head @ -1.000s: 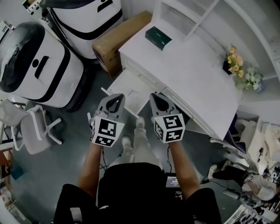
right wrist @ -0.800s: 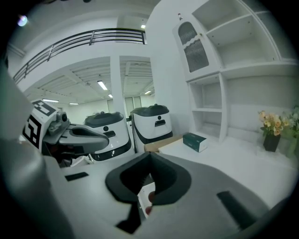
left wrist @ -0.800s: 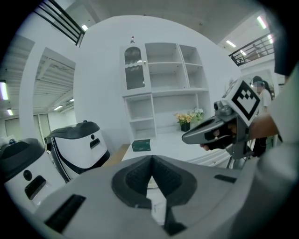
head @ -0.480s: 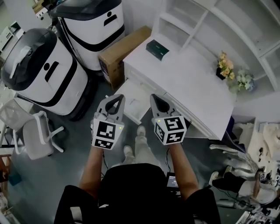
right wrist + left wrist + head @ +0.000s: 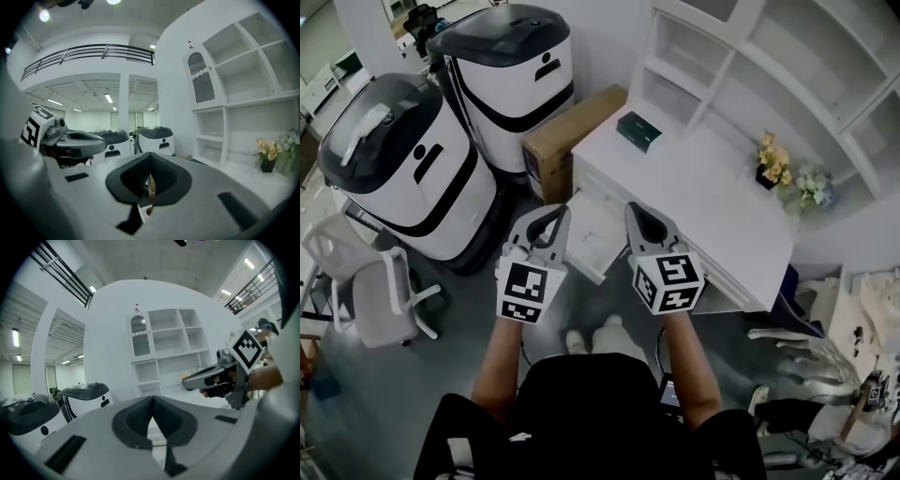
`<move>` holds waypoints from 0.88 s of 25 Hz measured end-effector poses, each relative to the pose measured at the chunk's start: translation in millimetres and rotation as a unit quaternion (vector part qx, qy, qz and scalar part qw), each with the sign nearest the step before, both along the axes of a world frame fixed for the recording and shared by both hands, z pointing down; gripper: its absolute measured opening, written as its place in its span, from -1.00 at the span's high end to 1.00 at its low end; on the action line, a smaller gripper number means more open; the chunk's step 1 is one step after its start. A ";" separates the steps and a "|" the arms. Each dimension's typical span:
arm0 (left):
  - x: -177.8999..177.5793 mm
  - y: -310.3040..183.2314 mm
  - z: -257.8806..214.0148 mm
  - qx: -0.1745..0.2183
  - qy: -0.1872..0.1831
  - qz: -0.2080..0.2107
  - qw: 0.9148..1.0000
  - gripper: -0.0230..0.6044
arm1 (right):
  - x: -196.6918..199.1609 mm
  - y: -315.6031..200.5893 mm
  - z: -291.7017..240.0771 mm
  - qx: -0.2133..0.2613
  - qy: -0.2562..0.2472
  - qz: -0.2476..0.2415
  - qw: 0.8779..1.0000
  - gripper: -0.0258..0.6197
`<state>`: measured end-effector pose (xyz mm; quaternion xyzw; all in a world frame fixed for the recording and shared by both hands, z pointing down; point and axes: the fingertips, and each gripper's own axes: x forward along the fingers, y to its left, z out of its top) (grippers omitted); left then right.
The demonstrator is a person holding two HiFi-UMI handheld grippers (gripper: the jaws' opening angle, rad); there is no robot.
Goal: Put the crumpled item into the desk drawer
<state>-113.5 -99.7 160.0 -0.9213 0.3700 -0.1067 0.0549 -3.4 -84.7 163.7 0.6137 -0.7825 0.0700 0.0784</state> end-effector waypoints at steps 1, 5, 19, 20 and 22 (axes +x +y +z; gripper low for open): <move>0.1 2.0 -4.8 0.003 0.001 0.001 1.000 0.91 | -1.1 1.6 -5.1 0.004 0.001 0.000 1.000 0.93; 5.7 7.5 -22.2 0.020 0.007 0.004 1.000 0.91 | -0.2 6.7 -21.1 0.020 0.004 -0.006 1.000 0.93; 24.5 54.4 -70.6 0.056 0.023 -0.012 0.998 0.91 | 17.0 53.6 -65.3 0.052 0.001 -0.026 0.998 0.93; 25.5 60.5 -73.3 0.058 0.024 -0.015 0.998 0.91 | 18.6 60.4 -68.0 0.054 0.000 -0.028 0.998 0.93; 27.3 73.1 -77.8 0.059 0.028 -0.019 0.998 0.91 | 22.0 74.8 -73.1 0.059 -0.001 -0.029 0.998 0.93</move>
